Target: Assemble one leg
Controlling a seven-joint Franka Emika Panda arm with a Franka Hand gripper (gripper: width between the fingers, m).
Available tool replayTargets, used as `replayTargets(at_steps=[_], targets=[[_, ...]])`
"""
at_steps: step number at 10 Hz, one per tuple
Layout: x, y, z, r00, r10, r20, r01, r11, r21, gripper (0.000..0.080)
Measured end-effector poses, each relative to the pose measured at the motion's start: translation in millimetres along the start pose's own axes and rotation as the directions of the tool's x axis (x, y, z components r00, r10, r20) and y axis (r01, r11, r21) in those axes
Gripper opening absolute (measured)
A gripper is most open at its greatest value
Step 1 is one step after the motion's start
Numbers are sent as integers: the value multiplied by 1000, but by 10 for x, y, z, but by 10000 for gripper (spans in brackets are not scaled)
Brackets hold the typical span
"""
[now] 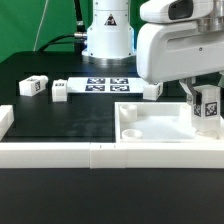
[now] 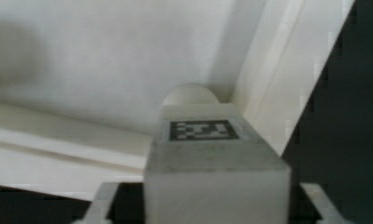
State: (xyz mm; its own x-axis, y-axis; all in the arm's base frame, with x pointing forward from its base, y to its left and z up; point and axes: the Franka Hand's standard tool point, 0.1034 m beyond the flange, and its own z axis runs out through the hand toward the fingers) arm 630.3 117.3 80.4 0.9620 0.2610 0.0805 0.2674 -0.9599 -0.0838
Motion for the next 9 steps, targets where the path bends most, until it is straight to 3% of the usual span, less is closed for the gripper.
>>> replayTargets(at_steps=[2,4,6,7,9], targets=[[-10,-9,5,943,332,-29,-332,943,-1,291],[-7,-5,4,811,585,-27,-584,811,11,292],[-6,8,13,577,817,-13,-816,577,30,292],[-4,6,16,480,877,-13,-877,480,31,292],[-1,10,15,432,902,-15,-901,433,32,292]])
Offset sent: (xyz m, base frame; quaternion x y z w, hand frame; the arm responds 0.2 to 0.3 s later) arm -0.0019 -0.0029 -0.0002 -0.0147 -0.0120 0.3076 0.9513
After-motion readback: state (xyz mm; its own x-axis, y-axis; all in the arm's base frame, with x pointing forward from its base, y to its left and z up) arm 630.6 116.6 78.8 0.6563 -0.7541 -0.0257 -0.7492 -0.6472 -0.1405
